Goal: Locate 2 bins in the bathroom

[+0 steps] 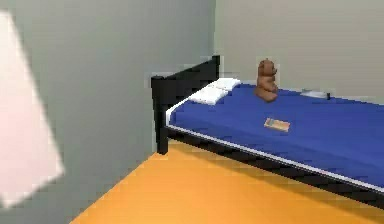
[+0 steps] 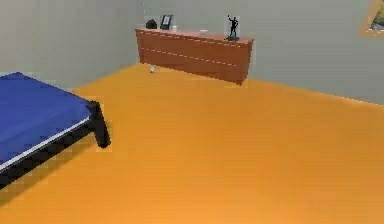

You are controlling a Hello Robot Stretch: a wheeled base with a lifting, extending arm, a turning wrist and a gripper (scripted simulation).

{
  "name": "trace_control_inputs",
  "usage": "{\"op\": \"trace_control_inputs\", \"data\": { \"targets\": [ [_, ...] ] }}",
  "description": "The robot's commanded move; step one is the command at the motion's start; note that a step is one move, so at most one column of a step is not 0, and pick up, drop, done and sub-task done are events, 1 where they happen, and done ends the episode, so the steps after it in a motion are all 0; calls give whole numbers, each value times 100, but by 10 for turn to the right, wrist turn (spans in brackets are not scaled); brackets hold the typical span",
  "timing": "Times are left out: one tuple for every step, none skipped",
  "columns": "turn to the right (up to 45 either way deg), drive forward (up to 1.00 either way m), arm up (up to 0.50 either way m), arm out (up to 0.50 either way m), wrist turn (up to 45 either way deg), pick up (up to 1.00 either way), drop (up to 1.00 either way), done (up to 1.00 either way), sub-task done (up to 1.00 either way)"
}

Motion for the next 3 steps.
{"op": "trace_control_inputs", "data": {
  "targets": [
    [-450, 0, 0, 0, 0, 0, 0, 0, 0],
    [-450, 0, 0, 0, 0, 0, 0, 0, 0],
    [-30, 0, 0, 0, 0, 0, 0, 0, 0]
  ]
}}
